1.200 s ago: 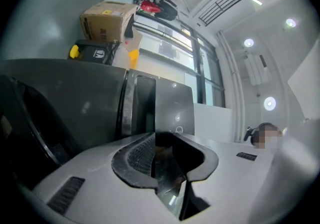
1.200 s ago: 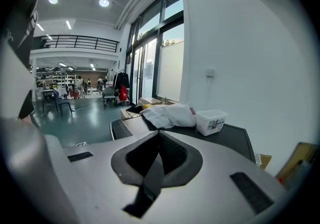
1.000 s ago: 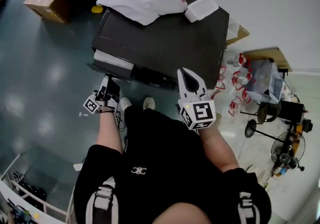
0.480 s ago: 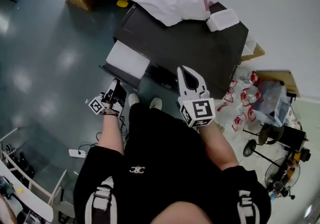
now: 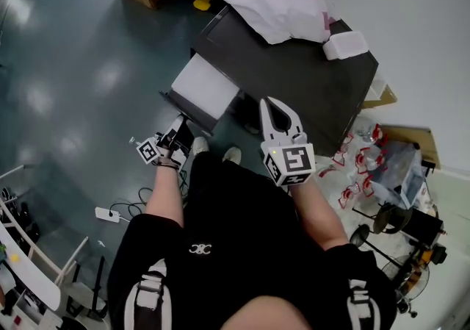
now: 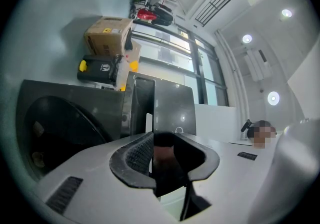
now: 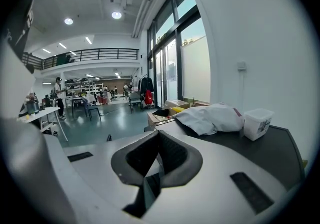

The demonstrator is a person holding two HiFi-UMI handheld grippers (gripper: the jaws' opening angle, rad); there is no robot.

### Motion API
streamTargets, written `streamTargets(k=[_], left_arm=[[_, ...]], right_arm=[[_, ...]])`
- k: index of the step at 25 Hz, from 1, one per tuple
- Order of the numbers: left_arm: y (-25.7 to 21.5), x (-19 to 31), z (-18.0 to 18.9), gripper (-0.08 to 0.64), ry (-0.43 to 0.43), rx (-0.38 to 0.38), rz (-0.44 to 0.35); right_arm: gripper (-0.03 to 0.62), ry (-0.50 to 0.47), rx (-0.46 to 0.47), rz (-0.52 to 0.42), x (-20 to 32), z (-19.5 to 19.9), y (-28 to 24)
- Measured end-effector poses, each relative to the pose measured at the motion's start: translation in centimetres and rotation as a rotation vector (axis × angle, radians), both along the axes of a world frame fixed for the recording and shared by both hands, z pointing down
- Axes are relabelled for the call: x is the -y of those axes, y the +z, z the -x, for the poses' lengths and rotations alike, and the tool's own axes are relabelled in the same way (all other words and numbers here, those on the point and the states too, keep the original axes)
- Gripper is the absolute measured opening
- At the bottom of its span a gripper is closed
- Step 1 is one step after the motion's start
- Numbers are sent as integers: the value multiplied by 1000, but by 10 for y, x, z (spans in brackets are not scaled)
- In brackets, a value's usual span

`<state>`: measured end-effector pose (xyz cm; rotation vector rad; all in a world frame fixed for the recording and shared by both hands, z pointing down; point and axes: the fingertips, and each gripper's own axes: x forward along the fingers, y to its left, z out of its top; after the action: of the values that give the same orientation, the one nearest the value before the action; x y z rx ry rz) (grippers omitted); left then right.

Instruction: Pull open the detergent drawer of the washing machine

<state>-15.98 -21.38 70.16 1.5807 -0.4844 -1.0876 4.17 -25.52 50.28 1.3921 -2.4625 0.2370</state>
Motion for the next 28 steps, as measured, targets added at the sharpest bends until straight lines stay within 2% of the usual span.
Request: streamTargets(k=[15,28], left_arm=[[2,-14,9,117,-30,16,22],[6,-67,39,118,-66,8,15]], right_arm=[[-2,-84,-19,14,8,19,6],[-2,-173,-22,26,3,57,14]])
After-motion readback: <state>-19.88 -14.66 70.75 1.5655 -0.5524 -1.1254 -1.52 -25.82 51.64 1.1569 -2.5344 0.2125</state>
